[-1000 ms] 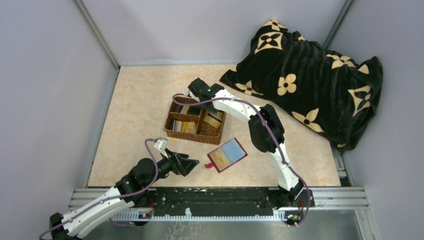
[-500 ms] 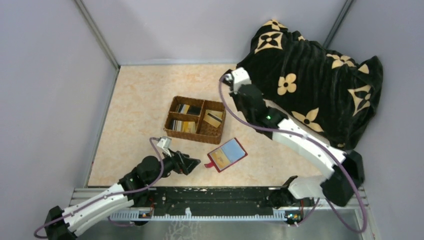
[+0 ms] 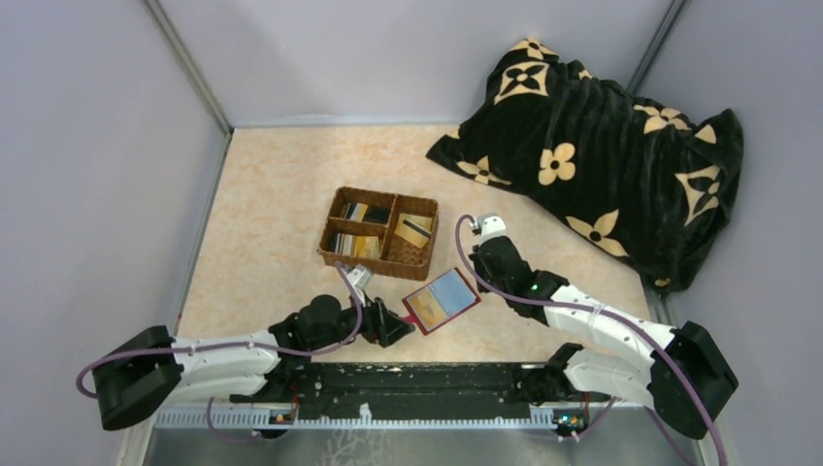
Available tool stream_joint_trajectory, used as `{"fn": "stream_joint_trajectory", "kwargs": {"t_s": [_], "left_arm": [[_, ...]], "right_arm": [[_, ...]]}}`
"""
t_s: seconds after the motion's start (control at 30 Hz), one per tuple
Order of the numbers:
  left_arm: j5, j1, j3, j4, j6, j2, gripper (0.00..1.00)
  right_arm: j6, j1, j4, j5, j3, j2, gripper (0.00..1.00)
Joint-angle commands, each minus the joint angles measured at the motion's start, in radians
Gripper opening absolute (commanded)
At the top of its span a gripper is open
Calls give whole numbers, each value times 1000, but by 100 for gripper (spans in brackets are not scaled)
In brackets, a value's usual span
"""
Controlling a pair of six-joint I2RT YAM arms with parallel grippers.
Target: Take the credit cards out of the card holder
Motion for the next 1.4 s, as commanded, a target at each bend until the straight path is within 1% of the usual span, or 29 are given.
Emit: {"fn": "stream_joint_trajectory", "kwargs": {"t_s": [0.0, 0.1, 0.3, 0.4, 0.5, 0.6, 0.73, 0.8, 0.93, 1.07, 1.2, 1.37], "left_arm": [[-61, -38, 115, 73, -3, 61, 79], [-76, -60, 158, 109, -7, 163, 79], [-62, -115, 170, 291, -70, 345, 80], [-74, -145, 173, 315, -98, 404, 80], [-99, -160, 139, 344, -133, 428, 80], [-132, -161, 85, 376, -159, 429, 80], [-222, -160, 17, 345, -191, 377, 80], [-254, -160, -14, 313, -203, 340, 80], [-314, -160, -22, 204, -215, 276, 81], [-362, -157, -24, 127, -219, 228, 82], [-366, -131, -28, 105, -228, 204, 83], [-311, -123, 17, 80, -204, 175, 83]], "right_arm": [[86, 10, 100, -67, -19, 6, 0], [101, 10, 142, -74, -58, 50, 0], [110, 12, 192, -84, -99, 85, 0], [114, 13, 190, -111, -109, 72, 0], [125, 23, 183, -130, -120, 48, 0], [143, 38, 175, -149, -142, 23, 0], [178, 72, 164, -168, -179, 1, 0], [206, 99, 163, -171, -199, -18, 0], [244, 123, 170, -189, -225, -55, 0], [245, 156, 133, -178, -204, -74, 0], [243, 191, 105, -179, -157, -114, 0], [241, 195, 183, -212, -147, -132, 0]]}}
